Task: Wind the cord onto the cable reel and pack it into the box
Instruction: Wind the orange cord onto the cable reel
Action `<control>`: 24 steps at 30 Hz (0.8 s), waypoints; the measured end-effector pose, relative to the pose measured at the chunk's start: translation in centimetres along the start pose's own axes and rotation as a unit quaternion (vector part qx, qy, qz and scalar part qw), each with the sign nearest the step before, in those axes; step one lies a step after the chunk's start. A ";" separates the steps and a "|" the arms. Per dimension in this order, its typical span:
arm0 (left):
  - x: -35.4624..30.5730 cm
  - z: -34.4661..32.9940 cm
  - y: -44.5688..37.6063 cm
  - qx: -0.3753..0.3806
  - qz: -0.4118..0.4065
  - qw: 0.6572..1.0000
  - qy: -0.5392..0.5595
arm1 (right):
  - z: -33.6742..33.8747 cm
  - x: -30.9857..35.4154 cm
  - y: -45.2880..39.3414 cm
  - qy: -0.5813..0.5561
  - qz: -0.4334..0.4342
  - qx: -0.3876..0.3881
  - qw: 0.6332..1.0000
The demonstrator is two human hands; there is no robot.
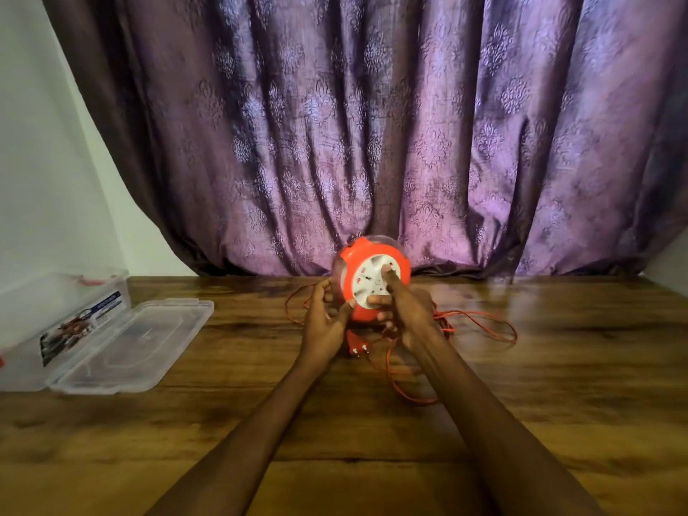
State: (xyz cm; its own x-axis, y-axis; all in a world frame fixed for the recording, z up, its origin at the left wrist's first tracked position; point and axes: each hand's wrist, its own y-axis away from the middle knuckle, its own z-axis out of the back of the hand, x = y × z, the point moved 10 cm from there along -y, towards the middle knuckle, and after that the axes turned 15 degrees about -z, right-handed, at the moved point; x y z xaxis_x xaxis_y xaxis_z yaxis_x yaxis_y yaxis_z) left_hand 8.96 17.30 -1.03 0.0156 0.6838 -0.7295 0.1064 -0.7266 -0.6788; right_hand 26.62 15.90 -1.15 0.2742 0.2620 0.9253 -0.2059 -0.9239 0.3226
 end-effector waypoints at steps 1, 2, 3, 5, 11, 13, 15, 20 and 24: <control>0.6 0.4 -0.1 -0.023 0.031 0.999 0.033 | 0.5 1.1 0.3 0.061 0.060 -0.030 0.996; 1.3 0.7 -0.2 -0.040 0.065 0.994 0.073 | 1.1 2.7 1.0 0.169 0.153 -0.092 0.969; 1.6 1.0 -0.2 -0.050 0.093 0.989 0.102 | 1.2 4.6 2.3 0.298 0.270 -0.175 0.899; 1.8 1.9 -0.5 -0.047 0.123 0.986 0.106 | -1.2 6.0 5.1 0.445 0.465 -0.209 0.736; 0.8 3.4 -1.0 0.009 0.131 0.988 0.078 | -5.7 4.3 5.5 0.636 0.529 -0.111 0.551; 0.6 3.1 -1.1 0.029 0.123 0.989 0.072 | -6.4 3.9 5.9 0.657 0.528 -0.123 0.523; 0.4 2.8 -0.9 0.033 0.112 0.991 0.065 | -6.7 3.6 6.3 0.665 0.535 -0.131 0.505; 0.6 2.4 -0.7 0.004 0.073 0.997 0.033 | -6.8 3.4 6.0 0.683 0.541 -0.156 0.464; 0.4 1.3 -0.3 -0.007 0.061 0.997 0.042 | -5.6 4.3 5.6 0.658 0.519 -0.204 0.506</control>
State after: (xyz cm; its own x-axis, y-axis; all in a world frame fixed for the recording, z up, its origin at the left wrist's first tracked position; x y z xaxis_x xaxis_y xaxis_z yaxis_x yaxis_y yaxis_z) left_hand 7.67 17.72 -1.28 0.1132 0.5947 -0.7959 0.1117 -0.8036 -0.5846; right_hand 21.41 13.45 5.79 -0.9882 -0.0988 -0.1175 0.1531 -0.6901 -0.7073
